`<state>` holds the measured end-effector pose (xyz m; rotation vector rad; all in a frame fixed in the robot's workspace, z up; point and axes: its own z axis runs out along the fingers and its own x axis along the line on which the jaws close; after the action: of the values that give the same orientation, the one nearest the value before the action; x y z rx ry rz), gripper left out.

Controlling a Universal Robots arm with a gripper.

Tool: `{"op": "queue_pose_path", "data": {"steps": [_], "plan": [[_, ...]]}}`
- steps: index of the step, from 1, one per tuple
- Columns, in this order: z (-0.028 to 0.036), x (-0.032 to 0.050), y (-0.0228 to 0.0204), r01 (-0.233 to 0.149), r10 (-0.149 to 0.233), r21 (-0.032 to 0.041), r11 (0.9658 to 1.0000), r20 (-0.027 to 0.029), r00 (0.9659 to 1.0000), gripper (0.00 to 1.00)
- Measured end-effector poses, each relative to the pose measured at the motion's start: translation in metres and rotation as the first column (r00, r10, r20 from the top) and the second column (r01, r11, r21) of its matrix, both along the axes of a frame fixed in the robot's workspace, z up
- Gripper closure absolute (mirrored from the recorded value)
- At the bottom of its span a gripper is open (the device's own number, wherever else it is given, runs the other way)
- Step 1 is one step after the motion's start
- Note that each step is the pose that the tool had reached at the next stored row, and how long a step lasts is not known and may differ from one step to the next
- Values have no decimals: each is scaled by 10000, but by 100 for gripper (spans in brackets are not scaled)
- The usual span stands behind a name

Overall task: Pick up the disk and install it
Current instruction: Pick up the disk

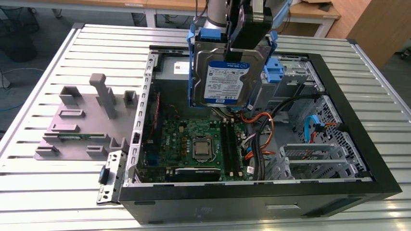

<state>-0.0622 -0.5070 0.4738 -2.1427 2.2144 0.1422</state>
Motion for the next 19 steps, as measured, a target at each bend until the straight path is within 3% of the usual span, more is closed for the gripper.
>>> {"op": "queue_pose_path", "data": {"steps": [5,9,12,13,19], "plan": [[0,0,-1,0,0,0,10000,0,10000,65],[0,17,-36,0,0,0,10000,0,10000,65],[0,35,-92,-1,1,-1,10000,-1,10000,65],[-2,48,-148,0,0,0,10000,0,10000,65],[-5,73,-268,0,0,0,10000,0,10000,65]]}}
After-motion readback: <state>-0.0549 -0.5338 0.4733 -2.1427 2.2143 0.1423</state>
